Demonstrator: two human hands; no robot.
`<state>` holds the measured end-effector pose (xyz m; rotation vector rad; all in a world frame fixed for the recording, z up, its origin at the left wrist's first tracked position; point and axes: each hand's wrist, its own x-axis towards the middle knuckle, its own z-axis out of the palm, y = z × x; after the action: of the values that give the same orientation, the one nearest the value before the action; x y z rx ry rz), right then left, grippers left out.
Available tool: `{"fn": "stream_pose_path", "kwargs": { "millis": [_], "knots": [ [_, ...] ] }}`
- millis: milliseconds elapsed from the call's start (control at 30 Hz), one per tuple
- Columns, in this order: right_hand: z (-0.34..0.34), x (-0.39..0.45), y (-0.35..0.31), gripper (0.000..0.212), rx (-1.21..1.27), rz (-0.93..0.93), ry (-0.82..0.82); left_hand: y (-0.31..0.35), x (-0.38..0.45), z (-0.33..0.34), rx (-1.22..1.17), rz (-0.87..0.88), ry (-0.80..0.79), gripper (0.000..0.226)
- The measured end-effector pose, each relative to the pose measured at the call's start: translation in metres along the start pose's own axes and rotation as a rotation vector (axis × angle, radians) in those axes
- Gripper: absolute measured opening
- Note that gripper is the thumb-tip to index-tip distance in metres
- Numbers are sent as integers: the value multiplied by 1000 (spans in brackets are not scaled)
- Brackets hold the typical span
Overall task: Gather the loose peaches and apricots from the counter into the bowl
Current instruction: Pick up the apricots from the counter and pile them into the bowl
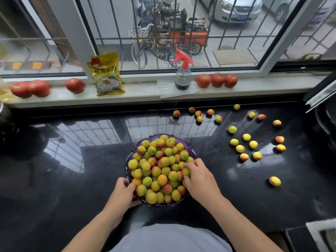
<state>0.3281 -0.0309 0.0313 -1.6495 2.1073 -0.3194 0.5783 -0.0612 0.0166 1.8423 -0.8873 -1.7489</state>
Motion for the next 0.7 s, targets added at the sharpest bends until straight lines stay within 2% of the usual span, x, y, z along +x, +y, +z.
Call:
{"fn": "stream_pose_path", "kwargs": {
  "millis": [133,233,300,400,500,600,700],
  "knots": [
    [-1,1,3,46,141,41,-31,0,-2,7,-17,0,-32,27],
    [-2,-4,33,39,315,132,203,4,-4,13,-60,-9,3,32],
    [0,-7,74,32,250,290,340,5,-4,17,-86,-21,52,33],
    [0,-8,148,37,-77,499,510,4,-5,23,-97,-20,103,36],
    [-17,-8,204,53,-176,719,379,4,-5,27,-91,-16,129,35],
    [-28,-8,232,49,-163,788,228,5,-8,28,-91,-19,133,35],
    [-21,-10,221,37,-75,720,320,5,-7,25,-89,-26,130,36]
  ]
}}
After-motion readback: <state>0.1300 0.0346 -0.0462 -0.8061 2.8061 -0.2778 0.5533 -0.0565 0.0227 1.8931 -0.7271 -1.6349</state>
